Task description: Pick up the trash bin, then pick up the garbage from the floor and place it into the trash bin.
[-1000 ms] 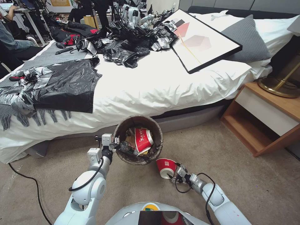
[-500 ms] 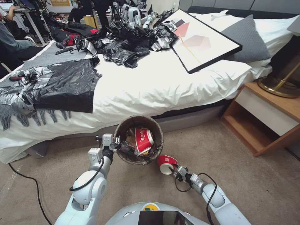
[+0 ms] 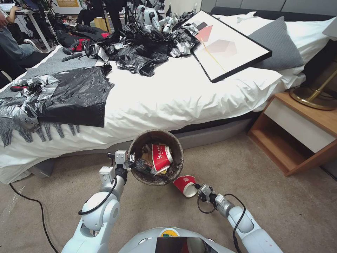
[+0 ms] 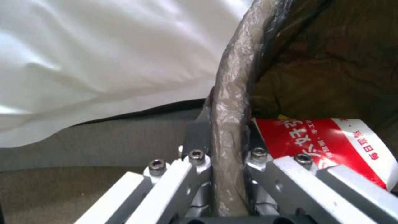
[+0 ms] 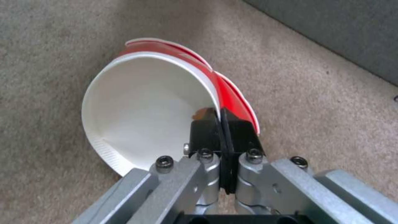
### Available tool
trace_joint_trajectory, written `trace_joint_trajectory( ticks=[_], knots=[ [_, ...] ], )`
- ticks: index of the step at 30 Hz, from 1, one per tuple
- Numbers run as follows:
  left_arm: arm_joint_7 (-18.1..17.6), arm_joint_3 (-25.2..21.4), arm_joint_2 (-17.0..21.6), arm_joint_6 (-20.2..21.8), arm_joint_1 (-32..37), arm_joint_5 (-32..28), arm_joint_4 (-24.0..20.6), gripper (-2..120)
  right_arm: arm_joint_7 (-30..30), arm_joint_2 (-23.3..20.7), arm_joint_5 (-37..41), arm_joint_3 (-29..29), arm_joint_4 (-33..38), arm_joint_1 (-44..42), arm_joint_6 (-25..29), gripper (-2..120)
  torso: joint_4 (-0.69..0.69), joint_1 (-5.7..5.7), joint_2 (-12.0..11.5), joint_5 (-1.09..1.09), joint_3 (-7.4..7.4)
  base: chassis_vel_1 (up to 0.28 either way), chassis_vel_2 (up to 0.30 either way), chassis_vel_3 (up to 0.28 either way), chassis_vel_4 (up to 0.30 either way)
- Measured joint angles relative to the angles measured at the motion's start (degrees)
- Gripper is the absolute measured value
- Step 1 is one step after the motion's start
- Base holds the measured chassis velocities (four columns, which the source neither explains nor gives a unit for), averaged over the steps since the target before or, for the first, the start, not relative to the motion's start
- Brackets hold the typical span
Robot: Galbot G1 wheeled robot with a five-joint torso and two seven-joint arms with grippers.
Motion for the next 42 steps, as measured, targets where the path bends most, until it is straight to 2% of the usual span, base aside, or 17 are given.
trace_joint_trajectory(
  ticks=[19,25,29,33,35,37,39,40,42],
  knots=[
    [0.1,0.2,0.1,-0.1,0.1,0.2,-0.1,3,2.4,0.1,1.4,0.5,0.7,-0.5,0.0,0,0.0,0.0,0.0,0.0,0.0,0.0,0.0,0.0,0.0],
    [0.1,0.2,0.2,-0.1,0.0,0.1,0.0,3,9.5,1.3,3.5,1.8,3.4,-1.4,0.0,0,0.0,0.0,0.0,0.0,0.0,0.0,0.0,0.0,0.0],
    [0.1,-0.2,0.2,-0.2,-0.2,-0.2,0.2,3,16.8,3.0,4.6,4.9,8.8,-3.6,0.8,0,0.0,0.0,0.0,0.0,0.0,0.0,0.0,0.0,0.0],
    [0.1,-0.3,0.2,-0.2,-0.2,-0.4,0.1,3,20.9,4.6,5.9,7.9,11.3,-4.2,1.7,0,0.0,0.0,0.0,0.01,0.0,0.0,0.0,0.0,0.0],
    [0.1,-0.3,0.3,-0.2,-0.3,-0.4,0.1,3,24.0,5.6,9.2,10.0,14.0,-4.0,3.5,0,0.0,0.0,0.0,0.0,0.0,0.0,0.0,0.0,0.0],
    [0.1,-0.3,0.2,-0.2,-0.3,-0.4,0.1,3,24.1,5.9,11.1,10.6,15.7,-3.7,5.6,0,-0.01,0.0,0.0,0.01,0.0,0.0,0.0,0.0,0.0],
    [0.0,0.3,0.2,0.3,-0.3,-0.5,0.4,3,17.7,6.3,18.8,11.1,25.2,-3.3,12.5,0,0.0,0.0,0.0,0.0,0.0,0.0,0.0,0.0,0.0],
    [0.0,0.3,0.2,0.3,-0.3,-0.5,0.4,3,17.7,6.3,18.8,11.1,25.2,-3.3,12.5,0,0.0,0.0,0.0,0.0,0.0,0.0,0.0,0.0,0.0],
    [-0.2,0.7,0.1,1.1,-0.2,-0.5,0.4,3,12.9,6.1,22.1,9.7,31.3,-3.0,14.5,0,0.01,0.0,0.0,0.0,0.0,0.0,0.0,0.0,0.0]
  ],
)
